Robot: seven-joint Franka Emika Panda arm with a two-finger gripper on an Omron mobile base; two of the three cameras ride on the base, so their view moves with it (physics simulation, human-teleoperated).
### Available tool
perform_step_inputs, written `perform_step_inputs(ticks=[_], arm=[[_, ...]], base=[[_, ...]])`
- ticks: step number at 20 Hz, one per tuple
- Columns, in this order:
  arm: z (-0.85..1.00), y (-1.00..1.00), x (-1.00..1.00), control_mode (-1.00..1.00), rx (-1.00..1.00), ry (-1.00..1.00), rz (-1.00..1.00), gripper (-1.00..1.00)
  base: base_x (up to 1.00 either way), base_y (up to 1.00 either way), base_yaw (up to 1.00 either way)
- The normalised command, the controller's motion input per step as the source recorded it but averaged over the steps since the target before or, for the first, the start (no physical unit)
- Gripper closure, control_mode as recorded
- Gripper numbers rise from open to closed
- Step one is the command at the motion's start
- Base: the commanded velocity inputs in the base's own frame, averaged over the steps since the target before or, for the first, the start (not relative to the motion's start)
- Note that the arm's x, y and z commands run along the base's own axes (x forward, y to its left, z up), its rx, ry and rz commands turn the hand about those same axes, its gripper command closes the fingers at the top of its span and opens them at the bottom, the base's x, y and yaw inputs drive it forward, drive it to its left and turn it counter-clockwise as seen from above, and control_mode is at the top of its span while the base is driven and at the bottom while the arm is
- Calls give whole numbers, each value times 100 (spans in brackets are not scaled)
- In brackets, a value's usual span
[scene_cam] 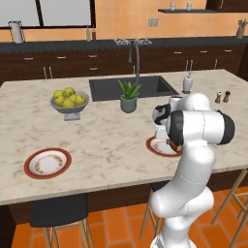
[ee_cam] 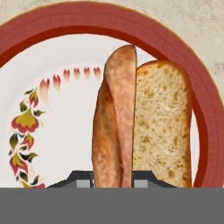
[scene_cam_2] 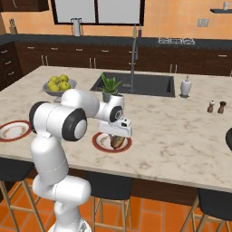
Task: Place one bun and one sausage from the bowl on each plate.
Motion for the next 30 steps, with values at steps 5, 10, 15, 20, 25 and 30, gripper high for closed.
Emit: perform_step_inputs(ticks=[5,10,15,20,25,30], arm=[[0,0,0,-100,0,0,0,100],[0,0,0,-100,0,0,0,-100],[0,0,0,-100,0,0,0,-100],[13,0,-9,-100,0,0,0,-100],[80,0,-57,-100,0,0,0,-100],[88,1,-70,-100,0,0,0,-100]], base=[[0,0,0],[0,0,0],[0,0,0],[0,0,0],[0,0,0],[0,0,0]])
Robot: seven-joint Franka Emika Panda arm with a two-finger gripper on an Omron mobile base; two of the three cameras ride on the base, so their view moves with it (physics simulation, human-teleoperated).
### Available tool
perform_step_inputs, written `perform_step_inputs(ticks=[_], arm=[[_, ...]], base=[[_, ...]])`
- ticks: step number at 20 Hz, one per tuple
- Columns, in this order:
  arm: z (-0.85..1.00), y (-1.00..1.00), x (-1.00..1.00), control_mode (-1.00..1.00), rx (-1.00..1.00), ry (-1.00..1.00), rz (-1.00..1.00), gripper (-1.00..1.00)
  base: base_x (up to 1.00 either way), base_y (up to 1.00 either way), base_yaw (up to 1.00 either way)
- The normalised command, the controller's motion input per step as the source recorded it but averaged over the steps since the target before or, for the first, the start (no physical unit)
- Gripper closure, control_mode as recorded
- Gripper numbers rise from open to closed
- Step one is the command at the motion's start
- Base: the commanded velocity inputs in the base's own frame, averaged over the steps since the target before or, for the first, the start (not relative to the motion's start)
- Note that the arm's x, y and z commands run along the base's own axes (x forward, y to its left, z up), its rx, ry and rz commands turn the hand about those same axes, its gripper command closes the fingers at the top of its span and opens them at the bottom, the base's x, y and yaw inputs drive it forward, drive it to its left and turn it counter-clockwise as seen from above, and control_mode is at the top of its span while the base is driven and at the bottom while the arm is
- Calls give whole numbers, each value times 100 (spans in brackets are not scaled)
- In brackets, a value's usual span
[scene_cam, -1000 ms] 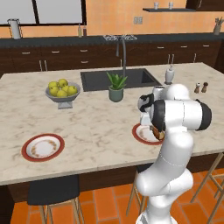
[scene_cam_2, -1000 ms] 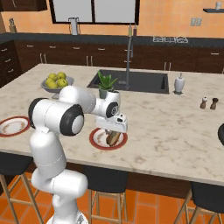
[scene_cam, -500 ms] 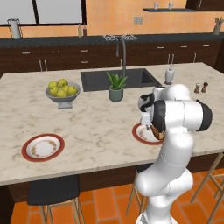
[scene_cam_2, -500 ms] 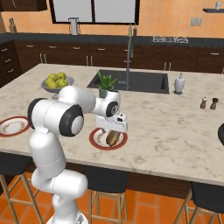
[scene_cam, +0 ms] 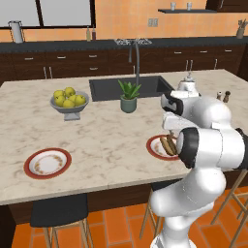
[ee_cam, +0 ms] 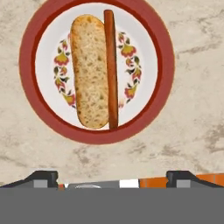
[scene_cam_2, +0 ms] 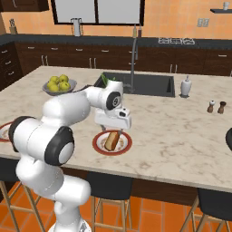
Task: Place one bun and one sausage from the bowl on each plate.
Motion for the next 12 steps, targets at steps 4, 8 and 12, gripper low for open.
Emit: perform_step_inputs(ticks=[4,8,12], arm=[[64,31,-77,-100,-1,0,0,-100],[55,45,-67,-100,-1,0,0,-100],[42,44,-68,-100,-1,0,0,-100]], base=[[0,0,0],[0,0,0],[0,0,0]])
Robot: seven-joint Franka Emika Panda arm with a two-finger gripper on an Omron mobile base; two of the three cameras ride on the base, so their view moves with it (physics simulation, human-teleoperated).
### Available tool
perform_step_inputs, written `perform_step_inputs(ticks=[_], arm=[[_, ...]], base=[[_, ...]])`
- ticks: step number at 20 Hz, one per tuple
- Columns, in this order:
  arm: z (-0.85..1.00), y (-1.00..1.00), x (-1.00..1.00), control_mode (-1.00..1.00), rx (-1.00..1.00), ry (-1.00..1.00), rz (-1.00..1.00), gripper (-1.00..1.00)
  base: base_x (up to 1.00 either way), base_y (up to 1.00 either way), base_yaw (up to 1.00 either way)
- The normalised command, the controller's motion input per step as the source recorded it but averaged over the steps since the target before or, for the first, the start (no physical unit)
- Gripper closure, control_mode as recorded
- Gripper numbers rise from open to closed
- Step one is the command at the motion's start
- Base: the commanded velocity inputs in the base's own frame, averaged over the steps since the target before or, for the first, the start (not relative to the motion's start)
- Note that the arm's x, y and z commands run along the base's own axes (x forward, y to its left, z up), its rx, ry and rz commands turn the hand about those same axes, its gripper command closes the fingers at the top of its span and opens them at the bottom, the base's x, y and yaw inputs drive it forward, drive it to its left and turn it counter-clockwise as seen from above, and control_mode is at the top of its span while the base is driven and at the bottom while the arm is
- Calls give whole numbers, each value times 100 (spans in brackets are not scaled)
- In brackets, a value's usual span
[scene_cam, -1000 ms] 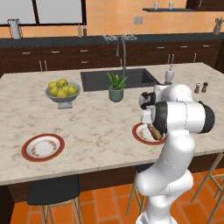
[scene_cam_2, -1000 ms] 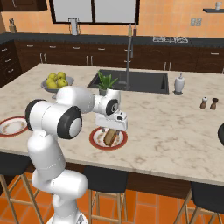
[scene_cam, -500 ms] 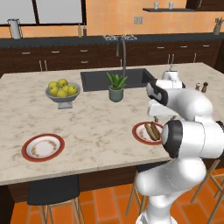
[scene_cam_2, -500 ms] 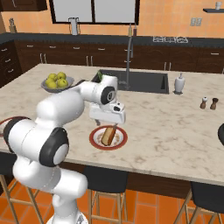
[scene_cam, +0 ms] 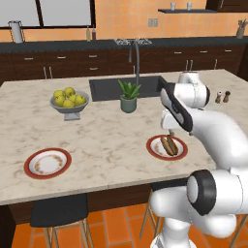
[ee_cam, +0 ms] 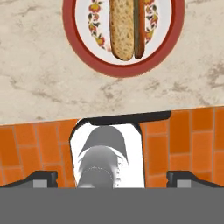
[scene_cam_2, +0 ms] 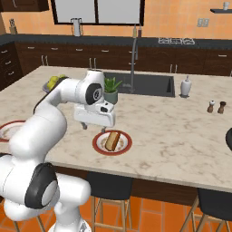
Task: Place one bun and one sausage from the bowl on each plate.
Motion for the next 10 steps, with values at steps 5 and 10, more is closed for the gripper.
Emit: perform_step_inputs(ticks=[5,10], arm=[[40,15,-65,-100,-4,-1,0,-100],[38,0,-27,-100,-11,-9,-4,-100]], base=[[0,0,0],[0,0,0]])
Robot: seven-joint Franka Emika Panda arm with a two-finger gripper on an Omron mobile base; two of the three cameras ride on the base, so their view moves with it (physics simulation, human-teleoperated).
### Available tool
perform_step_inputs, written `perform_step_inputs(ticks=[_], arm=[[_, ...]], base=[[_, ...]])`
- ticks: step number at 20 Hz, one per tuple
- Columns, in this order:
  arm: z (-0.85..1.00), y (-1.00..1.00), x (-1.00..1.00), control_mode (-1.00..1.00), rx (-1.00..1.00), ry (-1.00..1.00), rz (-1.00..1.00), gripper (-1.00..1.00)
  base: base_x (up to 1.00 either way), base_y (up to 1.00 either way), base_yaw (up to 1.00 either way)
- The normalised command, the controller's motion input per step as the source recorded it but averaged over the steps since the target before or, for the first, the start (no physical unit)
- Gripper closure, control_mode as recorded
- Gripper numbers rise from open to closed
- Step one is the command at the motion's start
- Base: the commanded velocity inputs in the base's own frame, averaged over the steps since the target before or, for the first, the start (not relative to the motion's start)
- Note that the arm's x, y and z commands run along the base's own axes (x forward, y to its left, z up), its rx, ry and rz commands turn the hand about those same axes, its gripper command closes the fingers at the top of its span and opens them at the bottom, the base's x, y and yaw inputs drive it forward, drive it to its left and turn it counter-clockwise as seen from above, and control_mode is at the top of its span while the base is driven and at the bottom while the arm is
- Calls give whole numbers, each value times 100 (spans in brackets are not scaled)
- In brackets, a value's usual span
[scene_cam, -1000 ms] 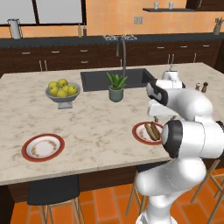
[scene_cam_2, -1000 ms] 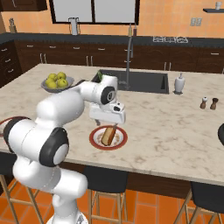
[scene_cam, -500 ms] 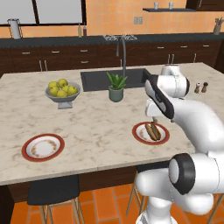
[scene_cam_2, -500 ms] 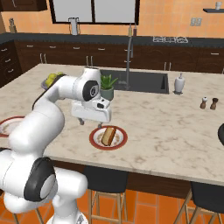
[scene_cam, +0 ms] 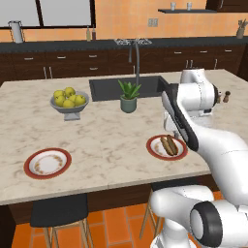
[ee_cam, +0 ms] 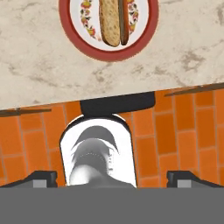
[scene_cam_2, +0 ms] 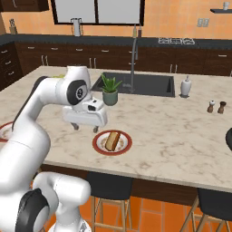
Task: Place one bun and one sausage from the bowl on each plate.
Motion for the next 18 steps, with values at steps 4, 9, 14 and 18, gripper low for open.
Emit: perform_step_inputs(ticks=[4,9,14,18], arm=[[19,-1,-23,-100,0,-20,0,-100],[24,-1,-9,-100,2,-13,0,-100],[15,-1,-3,-100,0,-4,0,-100],[4,-1,-2,-100,0,-1,0,-100]], base=[[0,0,0],[0,0,0],[0,0,0],[0,0,0]])
